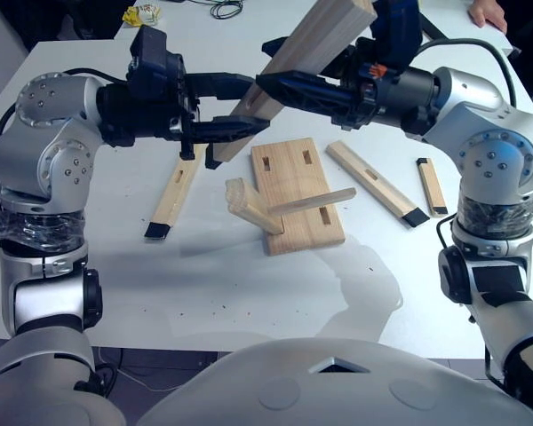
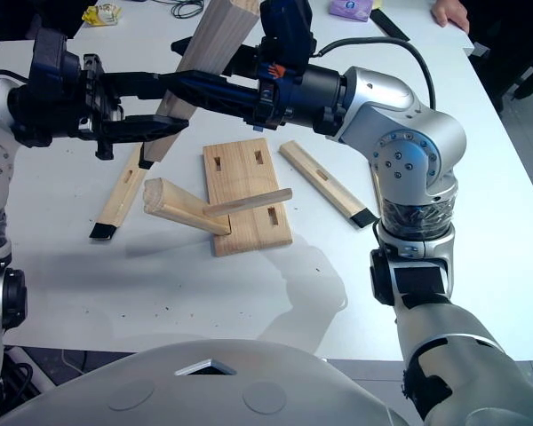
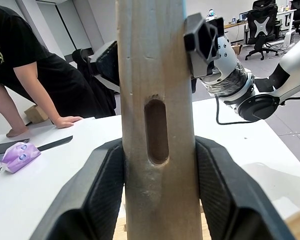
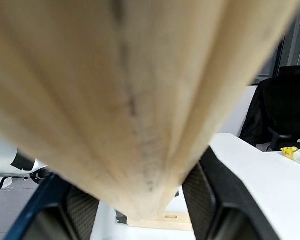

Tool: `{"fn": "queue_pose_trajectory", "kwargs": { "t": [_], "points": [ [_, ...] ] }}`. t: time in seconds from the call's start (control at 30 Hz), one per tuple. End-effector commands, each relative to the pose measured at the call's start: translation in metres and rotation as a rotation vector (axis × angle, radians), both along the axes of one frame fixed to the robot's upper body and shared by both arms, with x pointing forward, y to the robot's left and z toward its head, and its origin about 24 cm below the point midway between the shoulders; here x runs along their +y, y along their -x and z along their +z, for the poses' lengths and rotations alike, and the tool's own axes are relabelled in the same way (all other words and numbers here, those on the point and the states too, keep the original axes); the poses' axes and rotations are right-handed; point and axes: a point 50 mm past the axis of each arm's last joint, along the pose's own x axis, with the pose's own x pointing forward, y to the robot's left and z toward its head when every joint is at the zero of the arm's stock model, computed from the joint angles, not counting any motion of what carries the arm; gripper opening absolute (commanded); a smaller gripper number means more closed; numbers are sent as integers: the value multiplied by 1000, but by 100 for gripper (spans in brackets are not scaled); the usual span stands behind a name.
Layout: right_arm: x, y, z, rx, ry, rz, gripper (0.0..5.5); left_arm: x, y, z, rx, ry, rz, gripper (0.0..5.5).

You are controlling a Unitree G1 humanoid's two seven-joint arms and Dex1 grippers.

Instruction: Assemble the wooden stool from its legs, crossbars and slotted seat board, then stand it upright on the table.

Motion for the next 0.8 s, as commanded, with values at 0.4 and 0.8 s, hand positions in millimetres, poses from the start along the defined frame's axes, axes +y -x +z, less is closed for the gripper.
{"fn": "queue_pose_trajectory", "kwargs": {
  "t": [0.4, 0.8],
  "points": [
    [1, 4, 1, -43, -20, -10, 215, 17, -12, -1, 18, 7, 216, 305],
    [-8, -6, -2, -47, 2, -119, 215, 54, -5, -7, -11, -5, 393, 402]
  ]
}}
